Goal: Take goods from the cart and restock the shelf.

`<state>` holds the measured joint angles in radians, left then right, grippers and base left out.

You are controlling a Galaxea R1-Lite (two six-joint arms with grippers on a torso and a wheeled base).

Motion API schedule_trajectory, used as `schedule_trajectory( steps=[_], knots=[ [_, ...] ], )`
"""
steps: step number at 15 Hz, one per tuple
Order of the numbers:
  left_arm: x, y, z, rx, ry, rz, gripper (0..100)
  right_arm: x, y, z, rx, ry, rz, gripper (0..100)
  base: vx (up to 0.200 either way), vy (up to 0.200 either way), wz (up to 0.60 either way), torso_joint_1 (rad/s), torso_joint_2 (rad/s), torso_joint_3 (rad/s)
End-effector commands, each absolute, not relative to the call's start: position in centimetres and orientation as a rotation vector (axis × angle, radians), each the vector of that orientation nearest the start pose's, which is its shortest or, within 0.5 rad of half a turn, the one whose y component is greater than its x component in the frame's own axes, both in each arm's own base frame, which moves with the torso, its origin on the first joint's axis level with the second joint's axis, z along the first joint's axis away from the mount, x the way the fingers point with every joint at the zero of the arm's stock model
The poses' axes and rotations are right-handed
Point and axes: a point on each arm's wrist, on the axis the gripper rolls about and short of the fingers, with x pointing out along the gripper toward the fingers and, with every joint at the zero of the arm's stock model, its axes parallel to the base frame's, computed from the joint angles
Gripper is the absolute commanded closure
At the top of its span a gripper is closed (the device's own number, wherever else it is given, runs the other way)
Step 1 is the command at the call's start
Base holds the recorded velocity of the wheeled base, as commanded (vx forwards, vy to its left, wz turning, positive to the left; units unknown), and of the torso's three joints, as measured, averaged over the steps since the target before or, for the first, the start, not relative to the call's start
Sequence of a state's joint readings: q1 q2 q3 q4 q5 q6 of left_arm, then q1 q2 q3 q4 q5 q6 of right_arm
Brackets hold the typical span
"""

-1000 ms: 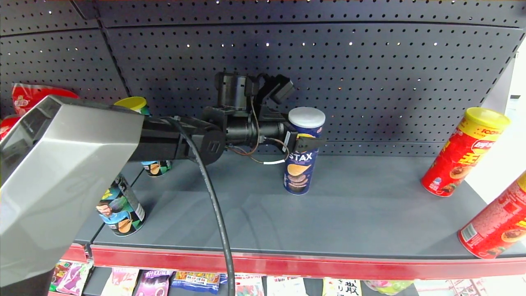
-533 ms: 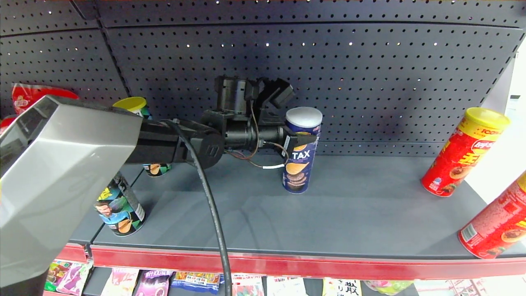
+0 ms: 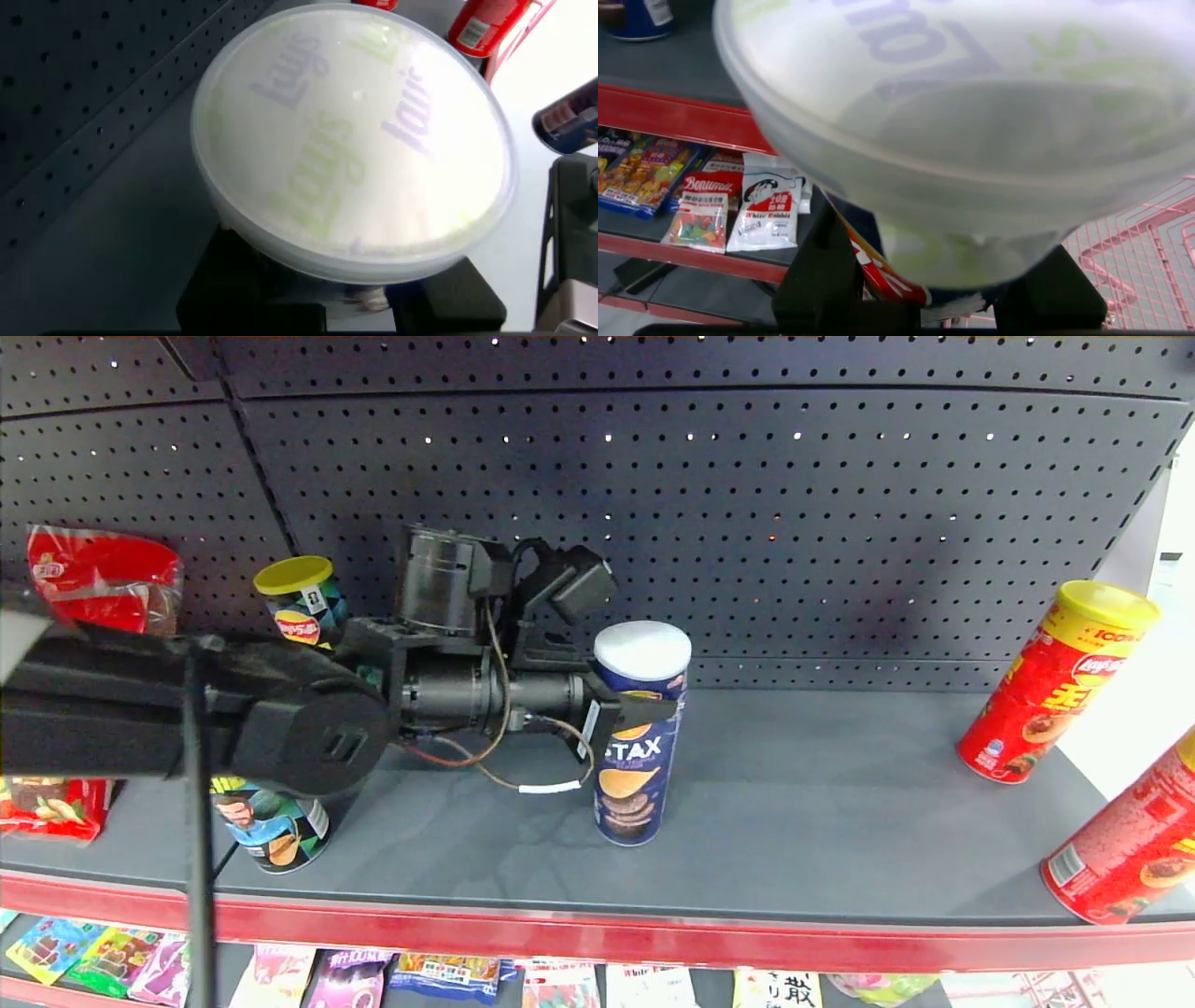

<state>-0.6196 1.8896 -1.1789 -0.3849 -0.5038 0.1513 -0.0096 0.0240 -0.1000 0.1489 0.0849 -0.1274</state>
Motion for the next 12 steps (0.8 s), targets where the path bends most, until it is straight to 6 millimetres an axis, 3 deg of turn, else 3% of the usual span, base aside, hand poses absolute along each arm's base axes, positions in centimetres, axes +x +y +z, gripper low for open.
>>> schedule_trajectory(
  steps=[1,4,12],
  knots=[
    [26.2,-21.6,21.2,0.129,0.195,-1.131,100,-2.9,0.2,8.8,-0.124,0.067,0.081,100,0.000,0.000,0.00,0.000,0.00,0.000],
    [24.7,-23.6,20.9,0.045,0.163,-1.117,100,-3.0,0.2,8.8,-0.124,0.062,0.081,100,0.000,0.000,0.00,0.000,0.00,0.000],
    [23.4,-21.5,19.4,0.096,0.187,-1.127,100,-3.0,0.2,8.8,-0.126,0.059,0.082,100,0.000,0.000,0.00,0.000,0.00,0.000]
  ],
)
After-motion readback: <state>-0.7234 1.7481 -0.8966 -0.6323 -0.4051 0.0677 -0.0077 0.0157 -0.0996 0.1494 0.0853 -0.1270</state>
